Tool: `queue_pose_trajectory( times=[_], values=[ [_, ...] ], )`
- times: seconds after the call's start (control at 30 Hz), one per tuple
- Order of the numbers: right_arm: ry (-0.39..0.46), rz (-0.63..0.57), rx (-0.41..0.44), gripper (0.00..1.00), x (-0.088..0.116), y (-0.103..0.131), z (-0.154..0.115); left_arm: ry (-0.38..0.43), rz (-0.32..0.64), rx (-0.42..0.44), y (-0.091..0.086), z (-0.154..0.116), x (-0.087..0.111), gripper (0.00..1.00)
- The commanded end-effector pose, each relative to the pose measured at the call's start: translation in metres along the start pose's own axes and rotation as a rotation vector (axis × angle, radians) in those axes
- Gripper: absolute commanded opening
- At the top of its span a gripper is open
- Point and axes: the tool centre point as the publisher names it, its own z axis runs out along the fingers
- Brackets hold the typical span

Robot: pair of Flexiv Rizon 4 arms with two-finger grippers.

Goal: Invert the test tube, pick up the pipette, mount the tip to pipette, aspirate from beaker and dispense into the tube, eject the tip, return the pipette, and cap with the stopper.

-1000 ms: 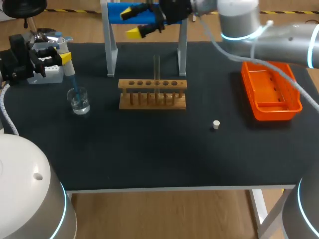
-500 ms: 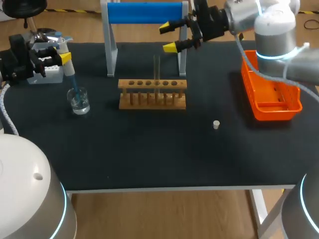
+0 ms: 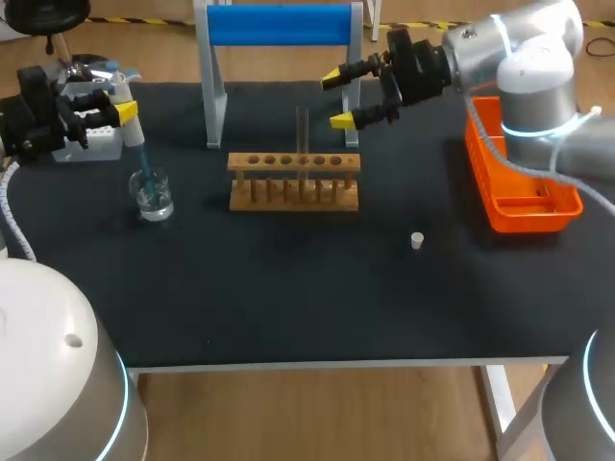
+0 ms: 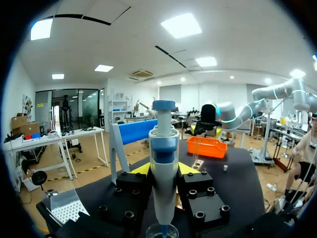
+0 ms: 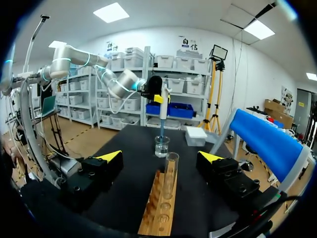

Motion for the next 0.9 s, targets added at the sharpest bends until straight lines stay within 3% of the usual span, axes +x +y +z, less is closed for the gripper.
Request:
queue_pose_trajectory(
  times=[0.03,0.47,0.9],
  values=[
    [0.001,0.008,-0.007,1.00,-0.007,-0.013,0.006,0.001,0.000,0.001,0.000,0.000,0.000,0.00],
    [-0.015,0.059,0.001,1.00,-0.008,-0.043,0.029,0.001,0.000,0.001,0.000,0.000,0.000,0.00],
    [-0.068,0.058,0.067,1.00,-0.007,-0.043,0.055,0.001,0.000,0.001,0.000,0.000,0.000,0.00]
  ],
)
